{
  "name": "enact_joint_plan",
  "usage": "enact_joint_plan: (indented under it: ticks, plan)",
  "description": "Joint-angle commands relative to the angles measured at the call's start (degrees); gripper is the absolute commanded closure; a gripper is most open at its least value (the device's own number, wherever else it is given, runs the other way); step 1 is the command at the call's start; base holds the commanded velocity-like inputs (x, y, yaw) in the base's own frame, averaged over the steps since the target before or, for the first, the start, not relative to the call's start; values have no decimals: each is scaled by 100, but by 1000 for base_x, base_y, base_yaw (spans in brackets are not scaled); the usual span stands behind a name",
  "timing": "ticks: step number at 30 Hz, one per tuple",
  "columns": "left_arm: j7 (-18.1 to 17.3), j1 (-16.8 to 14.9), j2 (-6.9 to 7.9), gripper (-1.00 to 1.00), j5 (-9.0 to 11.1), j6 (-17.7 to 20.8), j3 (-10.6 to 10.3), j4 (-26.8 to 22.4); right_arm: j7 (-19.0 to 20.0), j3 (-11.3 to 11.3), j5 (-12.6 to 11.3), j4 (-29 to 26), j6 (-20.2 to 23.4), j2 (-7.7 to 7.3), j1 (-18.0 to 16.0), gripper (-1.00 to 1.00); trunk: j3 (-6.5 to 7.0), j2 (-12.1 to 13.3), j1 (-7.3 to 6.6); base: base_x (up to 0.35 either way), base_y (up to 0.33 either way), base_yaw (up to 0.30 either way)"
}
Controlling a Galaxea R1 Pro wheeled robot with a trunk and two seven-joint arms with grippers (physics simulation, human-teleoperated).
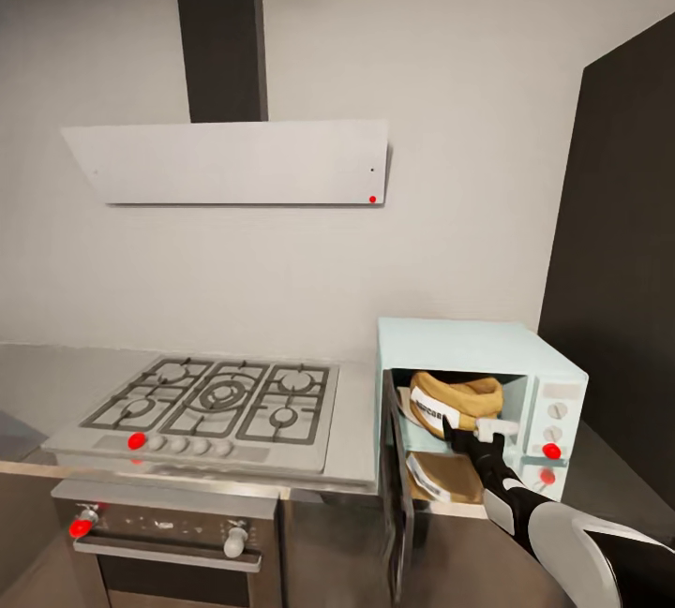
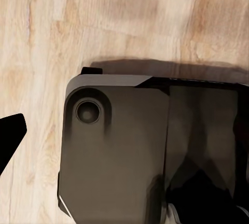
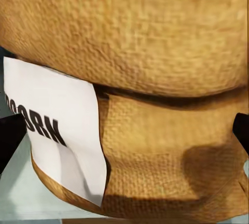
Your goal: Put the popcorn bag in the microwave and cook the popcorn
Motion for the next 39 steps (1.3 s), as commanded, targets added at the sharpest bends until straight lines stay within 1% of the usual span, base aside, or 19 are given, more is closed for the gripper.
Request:
enact_joint_plan:
  ticks: [1, 2, 5, 11, 17, 24, 39]
  plan:
    - [6, 0, -4, -100, 7, 1, 41, -2, 44, -48, 3, 23, -124, -4, -8, -100, -2, -3, 2, 5, 0, 0]
    - [6, 0, -2, -100, 7, 1, 41, 0, 44, -49, 2, 23, -217, -4, -8, -100, -2, -3, 2, 16, 0, 0]
    - [6, 0, -3, -100, 7, 1, 40, -1, 44, -46, 1, 23, -312, -4, -8, -100, -2, -3, 2, 20, 0, 0]
    - [6, 0, -3, -100, 7, 1, 43, 0, 44, -46, 3, 23, -327, -4, -8, -100, -2, -3, 2, 4, 0, 0]
    - [6, 0, -3, -100, 7, 1, 41, 0, 44, -45, 3, 23, -325, -4, -8, -100, -2, -3, 2, 141, 22, 0]
    - [6, 0, -4, -100, 7, 1, 41, -1, 44, -47, 0, 23, -327, -4, -8, -100, -2, -3, 2, 6, 1, 0]
    - [6, 0, -4, -100, 7, 1, 40, -2, 44, -48, 2, 23, -327, -4, -8, -100, -2, -3, 2, 79, 60, 0]
